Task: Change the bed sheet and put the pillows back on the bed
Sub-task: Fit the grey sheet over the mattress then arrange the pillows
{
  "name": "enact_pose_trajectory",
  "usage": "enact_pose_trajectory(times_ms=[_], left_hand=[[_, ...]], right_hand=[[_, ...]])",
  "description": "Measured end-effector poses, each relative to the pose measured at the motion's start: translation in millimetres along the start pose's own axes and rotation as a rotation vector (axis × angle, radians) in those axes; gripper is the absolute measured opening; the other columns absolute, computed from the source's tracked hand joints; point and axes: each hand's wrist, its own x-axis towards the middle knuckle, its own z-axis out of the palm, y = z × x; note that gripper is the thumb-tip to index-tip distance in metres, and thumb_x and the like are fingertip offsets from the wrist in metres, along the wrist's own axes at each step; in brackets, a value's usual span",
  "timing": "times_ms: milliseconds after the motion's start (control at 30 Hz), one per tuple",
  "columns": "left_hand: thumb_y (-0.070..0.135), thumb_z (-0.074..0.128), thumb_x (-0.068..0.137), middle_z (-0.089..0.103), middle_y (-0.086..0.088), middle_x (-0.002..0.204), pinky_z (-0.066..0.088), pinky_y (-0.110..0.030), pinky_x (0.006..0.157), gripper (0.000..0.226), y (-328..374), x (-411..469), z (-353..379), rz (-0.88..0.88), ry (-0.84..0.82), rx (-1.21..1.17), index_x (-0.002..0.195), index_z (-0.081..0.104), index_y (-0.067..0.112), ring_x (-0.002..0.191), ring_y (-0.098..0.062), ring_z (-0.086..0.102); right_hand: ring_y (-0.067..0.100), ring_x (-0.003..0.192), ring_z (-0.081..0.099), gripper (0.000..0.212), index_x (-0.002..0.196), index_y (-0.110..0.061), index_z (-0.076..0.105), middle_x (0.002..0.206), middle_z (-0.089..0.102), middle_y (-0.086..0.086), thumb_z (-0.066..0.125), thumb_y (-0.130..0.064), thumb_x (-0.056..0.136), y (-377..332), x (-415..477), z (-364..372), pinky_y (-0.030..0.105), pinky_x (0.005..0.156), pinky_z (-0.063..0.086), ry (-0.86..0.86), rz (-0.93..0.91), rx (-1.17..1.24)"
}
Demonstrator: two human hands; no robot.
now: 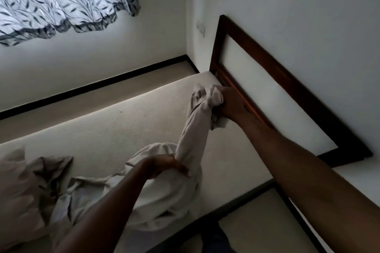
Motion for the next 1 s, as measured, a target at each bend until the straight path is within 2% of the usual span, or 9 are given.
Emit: enact_pose_trajectory(times_ms=[100,200,367,467,600,700,800,900,1000], left_hand=[[0.014,0.084,0.079,0.073,0.001,0.106,0.056,-0.036,0.095,0.052,11,39,7,-0.122,-0.035,0.110,0.126,0.060,0.015,0.096,-0.018,0.070],[0.024,0.080,0.085,0.042,0.002,0.134,0.035,-0.016,0.098,0.074,26,71,10,-0.200,-0.023,0.349,0.147,0.042,0.013,0.130,-0.023,0.047],[0.056,0.078,0.049,0.067,-0.004,0.126,0.048,-0.036,0.105,0.095,45,146,-21,-0.031,0.122,0.305,0.133,0.061,0.014,0.121,-0.019,0.061],[0.066,0.063,0.050,0.074,-0.003,0.108,0.053,-0.036,0.094,0.082,64,180,-26,0.038,0.189,0.382,0.115,0.071,0.017,0.105,-0.016,0.067],[0.074,0.052,0.053,0.071,-0.009,0.114,0.050,-0.035,0.092,0.092,81,211,-9,-0.003,0.189,0.505,0.121,0.066,0.014,0.108,-0.024,0.065],[0.055,0.073,0.069,0.067,-0.010,0.120,0.043,-0.021,0.082,0.073,92,223,2,-0.035,0.132,0.550,0.123,0.063,0.007,0.113,-0.021,0.062],[0.012,0.077,0.087,0.055,-0.002,0.130,0.030,0.001,0.069,0.066,82,231,1,-0.041,0.058,0.480,0.145,0.047,0.010,0.113,-0.005,0.043],[0.007,0.076,0.086,0.036,0.011,0.134,0.029,0.005,0.081,0.086,65,229,-12,0.023,-0.018,0.332,0.149,0.021,0.026,0.124,-0.002,0.031],[0.036,0.091,0.061,0.047,0.010,0.143,0.038,-0.026,0.112,0.098,26,221,-29,-0.079,-0.104,0.236,0.146,0.042,0.027,0.133,-0.013,0.046]], right_hand=[[0.030,0.105,0.069,0.030,0.116,-0.014,0.071,0.112,0.073,0.013,0.067,-0.034,0.094,48,54,-11,0.036,0.090,0.052,0.078,0.183,-0.012],[0.027,0.107,0.070,0.042,0.110,-0.020,0.071,0.116,0.073,0.009,0.051,-0.054,0.097,122,109,-19,0.033,0.089,0.052,0.157,0.451,0.012],[-0.001,0.101,0.064,0.039,0.139,0.001,0.050,0.128,0.057,0.002,0.053,-0.010,0.102,190,160,-28,0.006,0.080,0.043,0.355,0.592,0.480],[0.018,0.126,0.057,0.072,0.144,-0.011,0.045,0.144,0.053,0.007,0.060,-0.058,0.091,218,140,23,0.030,0.106,0.045,0.468,0.818,0.797],[0.027,0.103,0.067,0.103,0.142,-0.024,0.056,0.118,0.069,0.010,0.044,-0.097,0.070,211,24,143,0.039,0.076,0.055,-0.076,1.204,1.033],[0.018,0.107,0.067,0.076,0.126,-0.026,0.069,0.117,0.074,0.000,0.055,-0.084,0.079,141,-30,180,0.035,0.082,0.054,-0.612,1.083,1.213],[0.019,0.115,0.065,0.063,0.129,-0.013,0.063,0.124,0.069,0.001,0.077,-0.051,0.080,123,-18,202,0.034,0.097,0.054,-0.387,1.066,1.173],[0.012,0.119,0.060,0.032,0.123,-0.021,0.058,0.130,0.063,-0.004,0.070,-0.025,0.094,111,-3,195,0.025,0.102,0.046,-0.212,0.918,1.092],[0.010,0.118,0.060,0.038,0.129,-0.020,0.058,0.129,0.063,-0.006,0.071,-0.024,0.094,107,11,191,0.026,0.104,0.044,-0.059,0.876,1.061]])
